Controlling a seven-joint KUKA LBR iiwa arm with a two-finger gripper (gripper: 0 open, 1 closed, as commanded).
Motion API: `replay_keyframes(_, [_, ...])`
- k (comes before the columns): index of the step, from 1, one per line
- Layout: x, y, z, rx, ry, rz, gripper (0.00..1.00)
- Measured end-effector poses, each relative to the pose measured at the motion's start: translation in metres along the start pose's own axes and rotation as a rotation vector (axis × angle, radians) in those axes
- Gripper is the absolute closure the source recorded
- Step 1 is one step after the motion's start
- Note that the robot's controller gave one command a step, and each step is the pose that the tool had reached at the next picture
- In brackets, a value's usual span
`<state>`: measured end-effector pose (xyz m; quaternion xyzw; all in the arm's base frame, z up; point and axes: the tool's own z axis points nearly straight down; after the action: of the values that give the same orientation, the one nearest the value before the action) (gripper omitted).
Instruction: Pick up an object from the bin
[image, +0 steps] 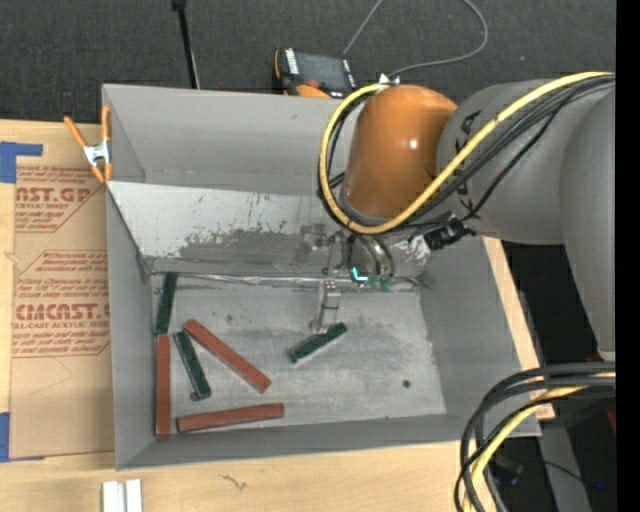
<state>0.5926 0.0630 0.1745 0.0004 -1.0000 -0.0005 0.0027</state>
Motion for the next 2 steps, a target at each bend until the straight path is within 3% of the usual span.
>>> replay_keyframes(1, [0.0653,-0.0145,0.1098,0.002,0.004,-0.043,0.00])
replay_keyframes(2, [0.0615,-0.0141,0.1053,0.000,-0.006,-0.042,1.00])
